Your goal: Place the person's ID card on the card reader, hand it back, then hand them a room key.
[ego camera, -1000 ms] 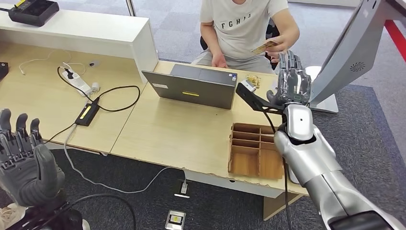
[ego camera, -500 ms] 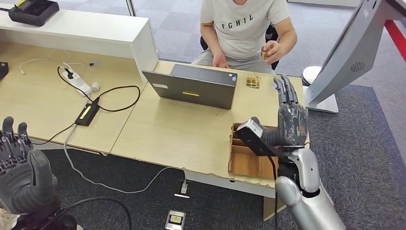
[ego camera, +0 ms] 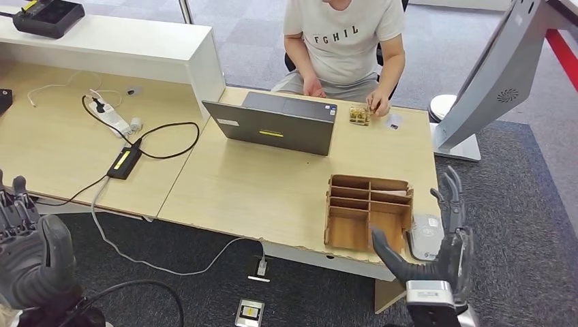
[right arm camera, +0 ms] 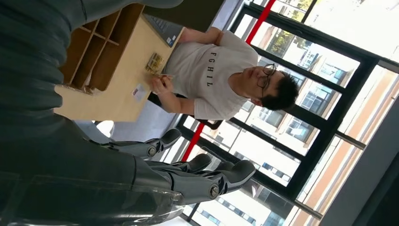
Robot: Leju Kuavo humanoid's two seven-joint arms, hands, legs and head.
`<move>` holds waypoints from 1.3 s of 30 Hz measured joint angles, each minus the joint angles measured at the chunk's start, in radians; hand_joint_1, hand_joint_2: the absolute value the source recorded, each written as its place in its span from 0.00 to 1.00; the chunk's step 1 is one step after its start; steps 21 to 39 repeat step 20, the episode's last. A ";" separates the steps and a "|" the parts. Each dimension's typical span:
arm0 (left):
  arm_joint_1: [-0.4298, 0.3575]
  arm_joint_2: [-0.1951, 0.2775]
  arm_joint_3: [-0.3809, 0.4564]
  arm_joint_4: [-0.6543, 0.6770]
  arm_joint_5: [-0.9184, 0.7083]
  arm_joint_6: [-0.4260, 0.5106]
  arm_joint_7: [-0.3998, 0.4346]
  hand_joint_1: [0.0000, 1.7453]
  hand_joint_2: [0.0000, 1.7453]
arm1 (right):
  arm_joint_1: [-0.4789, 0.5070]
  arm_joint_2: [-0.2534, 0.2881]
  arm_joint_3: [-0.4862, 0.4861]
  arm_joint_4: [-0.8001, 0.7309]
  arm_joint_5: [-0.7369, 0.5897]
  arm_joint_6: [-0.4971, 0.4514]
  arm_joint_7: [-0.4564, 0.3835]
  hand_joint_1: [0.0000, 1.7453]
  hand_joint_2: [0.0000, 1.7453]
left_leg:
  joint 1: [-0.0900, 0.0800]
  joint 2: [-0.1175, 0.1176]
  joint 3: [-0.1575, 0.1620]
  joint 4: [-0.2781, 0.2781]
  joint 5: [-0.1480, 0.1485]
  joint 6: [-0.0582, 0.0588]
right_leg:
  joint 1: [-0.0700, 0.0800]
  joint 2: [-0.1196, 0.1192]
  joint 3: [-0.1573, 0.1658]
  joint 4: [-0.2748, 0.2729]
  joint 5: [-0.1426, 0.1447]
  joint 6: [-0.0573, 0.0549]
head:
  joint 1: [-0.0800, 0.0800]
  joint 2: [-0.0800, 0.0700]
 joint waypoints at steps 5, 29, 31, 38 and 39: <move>-0.013 0.024 -0.027 0.000 -0.008 0.059 0.000 0.00 1.00 | 0.029 -0.012 -0.002 -0.021 0.005 -0.014 -0.021 0.00 1.00 | 0.000 0.000 0.000 0.000 0.000 0.000 | 0.000 0.000 0.000 0.000 0.000 0.000 | 0.000 0.000; -0.013 0.036 -0.066 -0.018 -0.027 0.124 0.000 0.00 1.00 | 0.030 -0.003 -0.001 -0.023 -0.041 -0.035 -0.079 0.00 1.00 | 0.000 0.000 -0.001 0.000 0.000 0.000 | 0.000 0.000 0.000 0.000 0.000 0.000 | 0.000 0.000; -0.013 0.036 -0.066 -0.018 -0.027 0.124 0.000 0.00 1.00 | 0.030 -0.003 -0.001 -0.023 -0.041 -0.035 -0.079 0.00 1.00 | 0.000 0.000 -0.001 0.000 0.000 0.000 | 0.000 0.000 0.000 0.000 0.000 0.000 | 0.000 0.000; -0.013 0.036 -0.066 -0.018 -0.027 0.124 0.000 0.00 1.00 | 0.030 -0.003 -0.001 -0.023 -0.041 -0.035 -0.079 0.00 1.00 | 0.000 0.000 -0.001 0.000 0.000 0.000 | 0.000 0.000 0.000 0.000 0.000 0.000 | 0.000 0.000; -0.013 0.036 -0.066 -0.018 -0.027 0.124 0.000 0.00 1.00 | 0.030 -0.003 -0.001 -0.023 -0.041 -0.035 -0.079 0.00 1.00 | 0.000 0.000 -0.001 0.000 0.000 0.000 | 0.000 0.000 0.000 0.000 0.000 0.000 | 0.000 0.000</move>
